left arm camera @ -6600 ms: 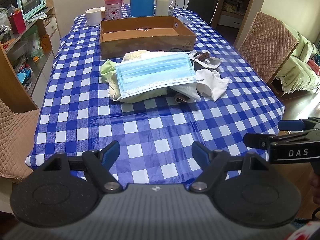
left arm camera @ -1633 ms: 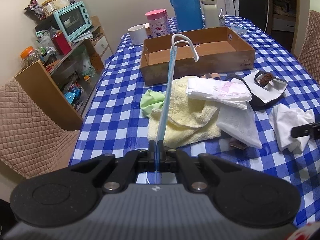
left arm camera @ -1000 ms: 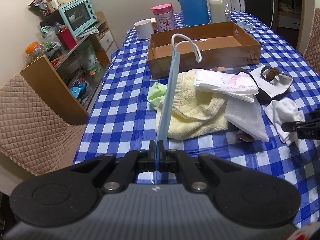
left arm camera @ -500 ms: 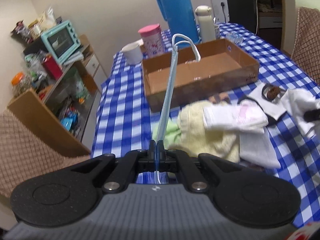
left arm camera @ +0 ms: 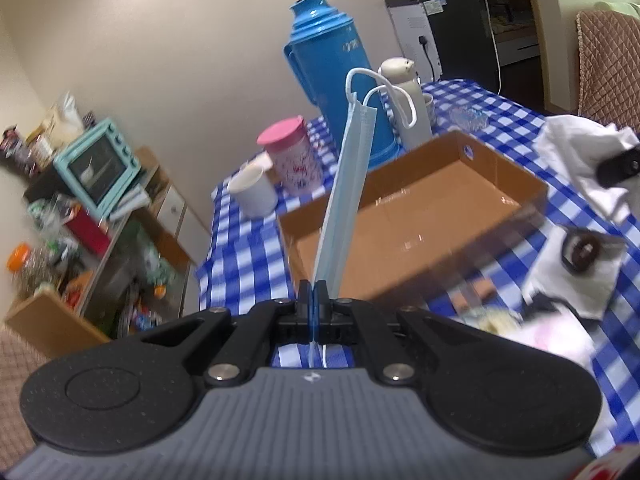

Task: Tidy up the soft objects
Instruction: 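Lift the blue mask with the left gripper while the right gripper lifts the white cloth, then release the mask into the box with the left gripper while the right drops the cloth there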

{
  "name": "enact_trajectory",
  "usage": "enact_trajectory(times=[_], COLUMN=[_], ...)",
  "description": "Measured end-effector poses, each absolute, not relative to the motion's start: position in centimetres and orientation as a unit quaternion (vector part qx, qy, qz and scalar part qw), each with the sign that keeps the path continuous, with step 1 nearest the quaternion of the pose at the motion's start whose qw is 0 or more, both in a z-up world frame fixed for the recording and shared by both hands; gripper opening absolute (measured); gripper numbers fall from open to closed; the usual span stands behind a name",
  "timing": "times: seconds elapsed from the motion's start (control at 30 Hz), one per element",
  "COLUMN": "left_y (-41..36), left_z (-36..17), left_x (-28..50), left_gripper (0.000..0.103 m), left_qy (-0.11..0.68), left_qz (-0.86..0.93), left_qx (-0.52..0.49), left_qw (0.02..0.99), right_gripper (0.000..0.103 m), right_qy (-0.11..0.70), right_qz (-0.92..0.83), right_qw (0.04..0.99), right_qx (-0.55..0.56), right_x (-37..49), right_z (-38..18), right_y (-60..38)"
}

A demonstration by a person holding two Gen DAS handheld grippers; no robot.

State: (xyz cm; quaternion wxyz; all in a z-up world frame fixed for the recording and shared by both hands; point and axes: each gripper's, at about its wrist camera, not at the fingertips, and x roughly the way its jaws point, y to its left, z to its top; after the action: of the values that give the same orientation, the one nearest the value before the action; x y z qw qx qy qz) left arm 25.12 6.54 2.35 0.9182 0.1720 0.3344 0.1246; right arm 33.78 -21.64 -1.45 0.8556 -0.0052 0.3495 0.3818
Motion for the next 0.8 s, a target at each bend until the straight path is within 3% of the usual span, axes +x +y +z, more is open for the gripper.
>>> enact_trajectory(times=[0.3,0.57,0.67,0.8], left_y=[7.5,8.6,9.2,9.9], left_z=[1.2,-3.8,-5.5,-6.6], left_x=[33.7,38.8,39.8,39.8], left_gripper=[0.003,0.003,0.013,0.035], left_qy=[0.324,0.360,0.384,0.404], left_qz=[0.106,0.075,0.052,0.023], left_qx=[0.208,0.216,0.200,0.155], left_qw=[0.917,0.904,0.900,0.901], right_gripper=[0.018,0.018,0.018,0.018], right_qy=[0.361,0.389,0.401,0.411], right_qz=[0.374,0.353,0.347,0.344], right_qw=[0.854,0.851,0.848,0.845], right_qx=[0.005,-0.001,0.001,-0.002], right_x=[41.6,45.0,45.8,46.3], right_z=[-2.3,-5.4,-6.5,-7.4], right_y=[-17.1,-15.6,-15.4,-15.3])
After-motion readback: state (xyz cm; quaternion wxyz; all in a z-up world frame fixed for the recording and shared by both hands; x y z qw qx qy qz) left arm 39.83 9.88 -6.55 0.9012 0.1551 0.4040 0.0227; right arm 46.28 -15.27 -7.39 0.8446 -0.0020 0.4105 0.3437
